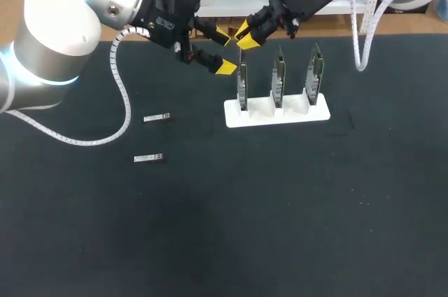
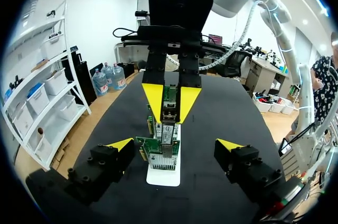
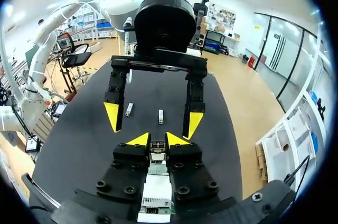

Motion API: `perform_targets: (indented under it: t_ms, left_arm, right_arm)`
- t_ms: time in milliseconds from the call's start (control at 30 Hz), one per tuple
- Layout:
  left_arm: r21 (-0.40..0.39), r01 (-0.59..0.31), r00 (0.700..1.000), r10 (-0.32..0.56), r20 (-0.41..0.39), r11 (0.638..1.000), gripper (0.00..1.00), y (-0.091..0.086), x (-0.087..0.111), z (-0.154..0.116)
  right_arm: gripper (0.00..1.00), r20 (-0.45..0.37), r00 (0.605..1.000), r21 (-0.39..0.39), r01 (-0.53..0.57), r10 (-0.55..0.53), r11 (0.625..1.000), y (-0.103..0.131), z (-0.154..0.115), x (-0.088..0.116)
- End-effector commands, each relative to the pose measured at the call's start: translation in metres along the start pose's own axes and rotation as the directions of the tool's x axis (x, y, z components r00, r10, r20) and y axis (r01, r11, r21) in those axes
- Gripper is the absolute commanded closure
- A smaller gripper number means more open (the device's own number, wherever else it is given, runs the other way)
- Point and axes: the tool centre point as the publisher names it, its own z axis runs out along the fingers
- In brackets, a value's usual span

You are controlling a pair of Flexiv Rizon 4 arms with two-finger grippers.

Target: Pick up the optical module with the left hand, and insert it into the network port with the right hand.

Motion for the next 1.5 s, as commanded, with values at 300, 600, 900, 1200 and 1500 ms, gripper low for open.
perform_targets:
  t_ms: [300,600,900,1200,1500]
  left_arm:
    - [-0.002,0.002,1.000,-0.002,-0.006,1.000,0.00,0.000,-0.001,0.001]
    - [-0.002,0.002,1.000,-0.002,-0.006,1.000,0.00,0.000,-0.001,0.001]
    - [-0.002,0.002,1.000,-0.002,-0.006,1.000,0.00,0.000,-0.001,0.001]
    - [-0.002,0.002,1.000,-0.002,-0.006,1.000,0.00,0.000,-0.001,0.001]
    - [-0.002,0.002,1.000,-0.002,-0.006,1.000,0.00,0.000,-0.001,0.001]
  right_arm:
    - [1.00,-0.009,1.000,0.014,0.000,0.000,1.000,0.004,0.001,0.003]
    - [1.00,-0.012,1.000,0.001,-0.001,0.001,1.000,0.004,0.003,0.005]
    - [1.00,-0.002,1.000,0.002,0.021,-0.021,1.000,0.003,-0.002,-0.001]
    - [1.00,0.005,0.999,0.017,0.034,-0.034,0.999,0.002,-0.008,-0.003]
    - [1.00,-0.002,0.998,0.014,0.061,-0.061,0.998,0.002,-0.010,-0.004]
